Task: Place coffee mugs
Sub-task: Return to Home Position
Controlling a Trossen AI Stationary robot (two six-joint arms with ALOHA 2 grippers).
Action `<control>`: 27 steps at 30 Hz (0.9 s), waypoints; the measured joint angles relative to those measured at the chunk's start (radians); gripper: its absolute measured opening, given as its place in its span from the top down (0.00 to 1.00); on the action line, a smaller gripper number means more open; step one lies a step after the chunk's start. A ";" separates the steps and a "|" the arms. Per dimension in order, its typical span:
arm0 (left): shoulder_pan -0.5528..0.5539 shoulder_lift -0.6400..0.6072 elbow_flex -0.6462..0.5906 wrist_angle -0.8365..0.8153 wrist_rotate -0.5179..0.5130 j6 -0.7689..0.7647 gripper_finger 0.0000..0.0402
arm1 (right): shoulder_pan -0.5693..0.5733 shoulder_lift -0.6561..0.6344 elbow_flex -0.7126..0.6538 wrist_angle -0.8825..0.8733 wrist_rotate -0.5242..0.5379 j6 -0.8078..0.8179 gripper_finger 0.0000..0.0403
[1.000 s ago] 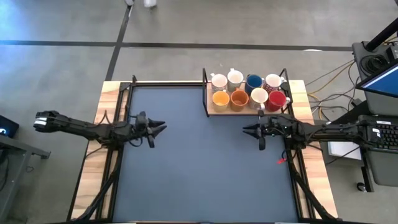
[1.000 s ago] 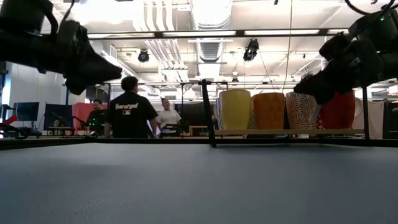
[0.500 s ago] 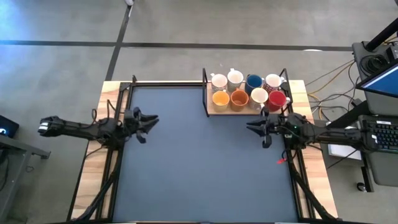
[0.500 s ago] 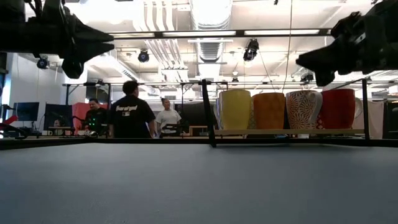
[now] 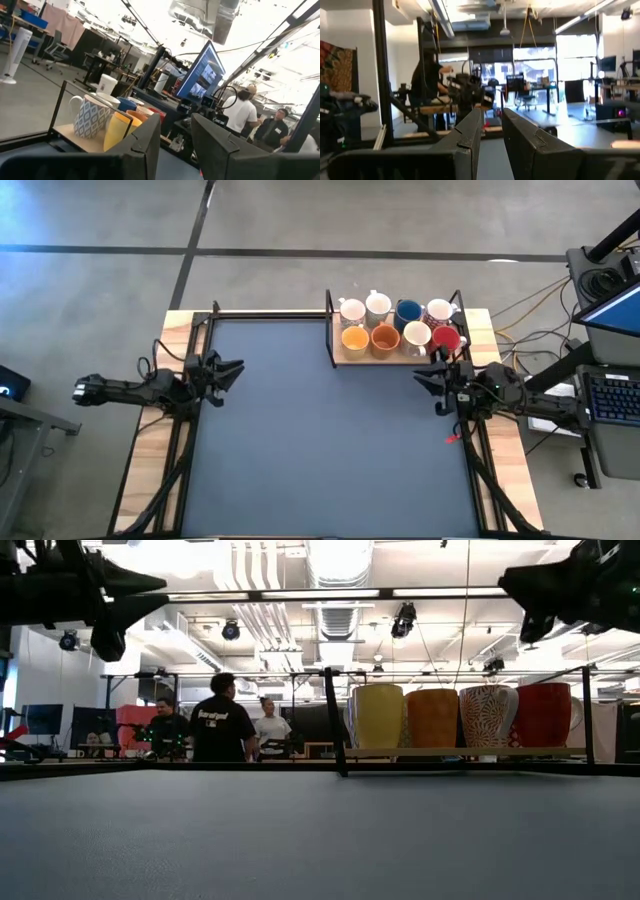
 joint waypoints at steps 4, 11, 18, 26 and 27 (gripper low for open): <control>0.003 -0.053 -0.025 -0.023 0.000 0.000 0.77 | 0.000 -0.036 0.000 0.006 0.000 -0.001 0.83; 0.009 -0.091 -0.025 -0.075 0.000 0.000 0.77 | 0.000 -0.070 0.000 0.004 0.000 -0.001 0.83; 0.010 -0.102 -0.025 -0.076 0.000 0.000 0.77 | 0.000 -0.097 0.000 0.009 0.001 -0.001 0.83; 0.010 -0.095 -0.024 -0.076 0.000 0.000 0.77 | 0.000 -0.089 0.000 0.005 0.001 -0.001 0.83; 0.010 -0.092 -0.023 -0.076 0.000 0.000 0.77 | 0.000 -0.085 0.000 0.005 0.000 -0.001 0.83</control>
